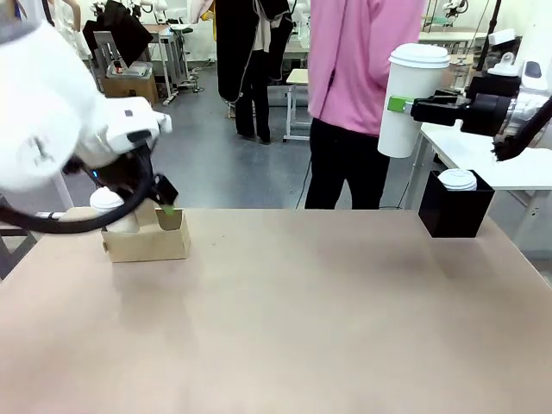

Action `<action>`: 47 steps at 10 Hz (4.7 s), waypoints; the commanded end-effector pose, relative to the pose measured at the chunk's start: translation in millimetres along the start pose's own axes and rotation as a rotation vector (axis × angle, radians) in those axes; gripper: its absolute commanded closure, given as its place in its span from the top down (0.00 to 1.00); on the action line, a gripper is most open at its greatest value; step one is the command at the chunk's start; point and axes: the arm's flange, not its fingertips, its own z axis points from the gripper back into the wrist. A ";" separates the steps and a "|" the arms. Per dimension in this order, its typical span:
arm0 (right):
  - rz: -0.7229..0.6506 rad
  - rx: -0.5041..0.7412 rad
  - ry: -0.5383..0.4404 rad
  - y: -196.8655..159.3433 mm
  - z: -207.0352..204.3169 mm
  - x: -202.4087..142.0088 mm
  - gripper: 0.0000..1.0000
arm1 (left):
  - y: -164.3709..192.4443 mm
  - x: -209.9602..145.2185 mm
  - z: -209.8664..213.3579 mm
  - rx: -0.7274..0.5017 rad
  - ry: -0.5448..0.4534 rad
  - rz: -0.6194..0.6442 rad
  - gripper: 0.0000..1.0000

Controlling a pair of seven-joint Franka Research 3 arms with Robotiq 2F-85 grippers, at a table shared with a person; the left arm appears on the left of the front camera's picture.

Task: Pour a drink into a cup and package it in a carrier.
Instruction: Position the Cup Carrier in the center of the table.

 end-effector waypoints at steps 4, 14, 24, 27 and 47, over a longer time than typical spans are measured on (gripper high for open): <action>0.002 0.003 -0.006 0.4 -0.9 3.0 0.80 | 56.2 79.6 8.3 0.118 0.120 0.311 1.00; 0.002 0.003 -0.006 0.4 -0.9 3.0 0.80 | 94.1 100.0 -49.2 0.112 0.183 0.434 1.00; 0.002 0.003 -0.006 0.4 -0.9 3.0 0.80 | 89.4 108.5 -51.9 0.070 0.233 0.452 0.00; 0.002 0.003 -0.006 0.4 -0.9 3.0 0.80 | 86.1 105.1 -53.3 0.088 0.220 0.439 0.00; 0.002 0.003 -0.006 0.4 -0.9 3.0 0.80 | -245.8 56.8 28.9 0.065 0.230 0.455 0.02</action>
